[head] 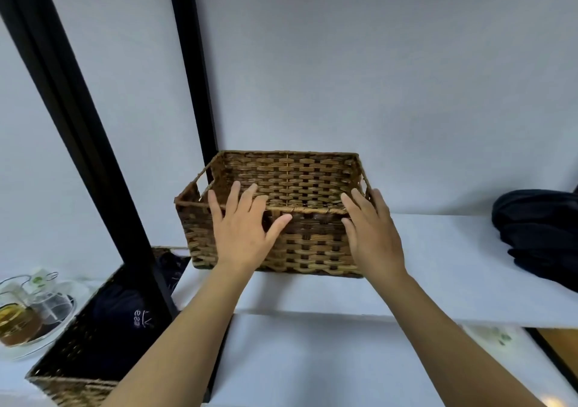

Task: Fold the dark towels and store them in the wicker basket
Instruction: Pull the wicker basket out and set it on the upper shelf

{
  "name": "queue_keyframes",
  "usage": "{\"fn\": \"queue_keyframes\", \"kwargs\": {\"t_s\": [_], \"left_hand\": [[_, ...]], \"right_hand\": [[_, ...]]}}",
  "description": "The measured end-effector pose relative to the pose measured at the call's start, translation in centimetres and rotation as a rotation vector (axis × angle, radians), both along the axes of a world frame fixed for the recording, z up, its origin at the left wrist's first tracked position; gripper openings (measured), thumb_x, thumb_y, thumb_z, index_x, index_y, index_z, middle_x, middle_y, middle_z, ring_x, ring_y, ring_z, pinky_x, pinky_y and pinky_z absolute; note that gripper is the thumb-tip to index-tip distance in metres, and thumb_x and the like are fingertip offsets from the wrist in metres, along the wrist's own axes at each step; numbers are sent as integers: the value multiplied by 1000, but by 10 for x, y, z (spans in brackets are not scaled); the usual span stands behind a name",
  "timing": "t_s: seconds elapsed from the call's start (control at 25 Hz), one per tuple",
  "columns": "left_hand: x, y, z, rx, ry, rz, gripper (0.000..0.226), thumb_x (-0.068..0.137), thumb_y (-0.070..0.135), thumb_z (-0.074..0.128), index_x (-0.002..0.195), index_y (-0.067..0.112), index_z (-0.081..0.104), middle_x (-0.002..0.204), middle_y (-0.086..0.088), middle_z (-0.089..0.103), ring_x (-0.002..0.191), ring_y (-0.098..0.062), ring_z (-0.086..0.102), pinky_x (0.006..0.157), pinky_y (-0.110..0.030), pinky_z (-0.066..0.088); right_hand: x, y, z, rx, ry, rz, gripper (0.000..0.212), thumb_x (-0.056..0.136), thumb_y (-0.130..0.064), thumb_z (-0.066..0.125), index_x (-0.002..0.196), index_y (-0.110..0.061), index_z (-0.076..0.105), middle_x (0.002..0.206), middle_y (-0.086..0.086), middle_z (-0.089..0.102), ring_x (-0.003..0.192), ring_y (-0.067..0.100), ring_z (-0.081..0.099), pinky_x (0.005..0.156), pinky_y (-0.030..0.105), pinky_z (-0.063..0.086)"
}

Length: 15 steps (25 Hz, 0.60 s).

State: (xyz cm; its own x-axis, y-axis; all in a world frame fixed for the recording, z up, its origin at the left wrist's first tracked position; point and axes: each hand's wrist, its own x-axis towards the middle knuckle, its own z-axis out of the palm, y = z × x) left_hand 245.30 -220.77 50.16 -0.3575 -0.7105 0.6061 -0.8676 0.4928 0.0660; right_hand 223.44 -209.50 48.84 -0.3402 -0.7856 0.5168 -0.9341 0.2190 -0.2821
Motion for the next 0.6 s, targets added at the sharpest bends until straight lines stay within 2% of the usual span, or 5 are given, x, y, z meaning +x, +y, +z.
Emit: {"fn": "queue_keyframes", "kwargs": {"t_s": [0.12, 0.2, 0.28, 0.44, 0.6], "left_hand": [[-2, 7, 2, -1, -14, -40, 77, 96, 76, 21, 143, 23, 51, 160, -1, 38, 156, -25, 12, 120, -62, -10], [-17, 21, 2, -51, -28, -151, 72, 98, 70, 28, 145, 19, 49, 162, -4, 35, 156, -26, 11, 122, -62, -4], [-40, 41, 4, -133, -25, -285, 67, 99, 63, 36, 145, 16, 50, 161, -6, 35, 155, -28, 14, 123, -60, 4], [-123, 91, 4, -250, 13, -562, 61, 98, 54, 46, 142, 13, 52, 159, -8, 40, 153, -30, 22, 122, -61, 12], [-234, 131, -7, -187, -49, -826, 57, 98, 52, 44, 141, 16, 53, 159, -6, 41, 152, -30, 26, 120, -61, 22]], "right_hand": [[-5, 9, 3, 2, 46, 52, 50, 107, -31, 40, 156, -25, 34, 167, -2, 22, 155, 25, 10, 119, 46, 33], [-8, 25, 5, -11, 52, 87, 51, 107, -28, 42, 157, -24, 31, 169, -1, 13, 155, 24, 11, 118, 43, 29], [-17, 42, 4, -10, 53, 102, 51, 106, -25, 43, 156, -24, 33, 169, -1, 12, 154, 24, 17, 116, 42, 32], [-82, 86, -6, -18, -8, 15, 47, 105, -30, 48, 152, -24, 43, 166, -4, 23, 144, 23, 38, 110, 44, 42], [-178, 125, -8, -58, -55, -140, 38, 104, -29, 52, 140, -19, 57, 157, -1, 41, 134, 26, 48, 106, 44, 45]]}}
